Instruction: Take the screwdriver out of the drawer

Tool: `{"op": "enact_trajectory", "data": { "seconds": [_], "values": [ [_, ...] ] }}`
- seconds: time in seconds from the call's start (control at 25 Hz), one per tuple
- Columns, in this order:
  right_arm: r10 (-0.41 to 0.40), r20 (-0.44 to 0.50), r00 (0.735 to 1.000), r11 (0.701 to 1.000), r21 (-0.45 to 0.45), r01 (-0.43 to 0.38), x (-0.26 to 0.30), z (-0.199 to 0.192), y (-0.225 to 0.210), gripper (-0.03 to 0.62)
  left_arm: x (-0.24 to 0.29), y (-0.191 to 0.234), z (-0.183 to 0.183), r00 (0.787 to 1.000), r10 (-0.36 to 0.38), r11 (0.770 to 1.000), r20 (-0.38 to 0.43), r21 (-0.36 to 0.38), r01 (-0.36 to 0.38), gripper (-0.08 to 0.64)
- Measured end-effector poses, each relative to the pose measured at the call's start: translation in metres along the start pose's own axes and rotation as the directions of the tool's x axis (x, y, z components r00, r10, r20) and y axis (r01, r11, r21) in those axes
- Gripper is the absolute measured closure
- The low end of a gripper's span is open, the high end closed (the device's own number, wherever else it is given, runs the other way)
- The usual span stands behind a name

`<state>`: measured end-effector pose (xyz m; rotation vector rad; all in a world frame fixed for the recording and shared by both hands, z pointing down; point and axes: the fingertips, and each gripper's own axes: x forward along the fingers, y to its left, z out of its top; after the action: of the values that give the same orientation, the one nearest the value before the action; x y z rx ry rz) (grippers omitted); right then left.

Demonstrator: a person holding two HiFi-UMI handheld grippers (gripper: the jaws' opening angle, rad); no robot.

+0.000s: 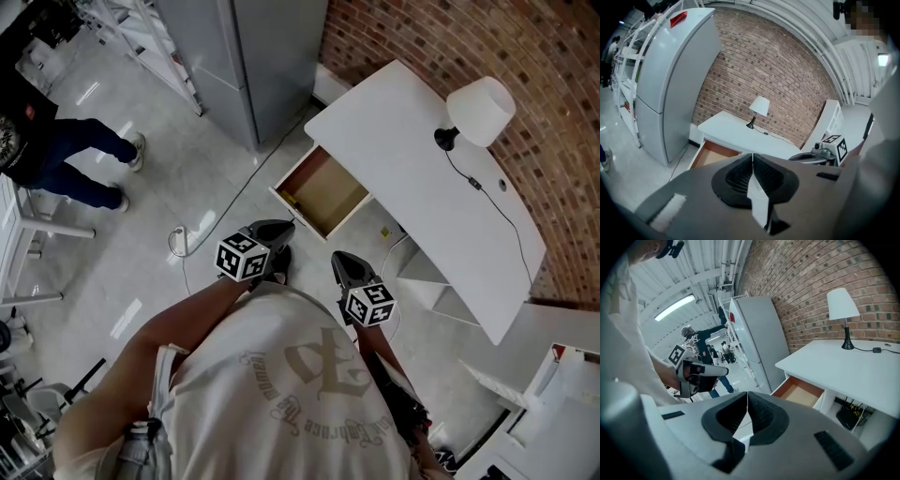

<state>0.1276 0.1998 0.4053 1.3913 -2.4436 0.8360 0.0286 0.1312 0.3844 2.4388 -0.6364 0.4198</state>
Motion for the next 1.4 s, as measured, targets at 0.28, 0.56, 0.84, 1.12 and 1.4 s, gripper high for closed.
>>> {"op": "enact_trajectory", "data": {
  "seconds": [0.28, 0.56, 0.84, 1.12, 1.4],
  "values": [
    [-0.038, -0.001, 0.999, 0.999, -0.01, 0.038, 0.026, 0.028, -0.022, 0.584, 0.022, 0.029, 0.031, 1.0, -0.022, 1.0, -0.003, 0.02, 0.022, 0.546],
    [-0.083, -0.015, 0.996, 0.996, -0.024, 0.083, 0.055, 0.043, -0.04, 0.584, 0.04, 0.063, 0.057, 0.998, -0.056, 0.998, 0.02, 0.029, 0.055, 0.546],
    [-0.125, -0.049, 0.991, 0.989, -0.084, 0.121, 0.076, 0.061, -0.049, 0.584, 0.048, 0.086, 0.071, 0.995, -0.081, 0.997, 0.052, 0.007, 0.081, 0.547],
    [-0.147, -0.094, 0.985, 0.983, -0.123, 0.135, 0.085, 0.068, -0.059, 0.584, 0.05, 0.105, 0.077, 0.993, -0.077, 0.997, 0.093, -0.017, 0.079, 0.547],
    [-0.125, -0.156, 0.98, 0.984, -0.149, 0.102, 0.109, 0.061, -0.07, 0.584, 0.042, 0.123, 0.061, 0.997, -0.024, 0.998, 0.075, -0.05, 0.028, 0.546]
  ]
}}
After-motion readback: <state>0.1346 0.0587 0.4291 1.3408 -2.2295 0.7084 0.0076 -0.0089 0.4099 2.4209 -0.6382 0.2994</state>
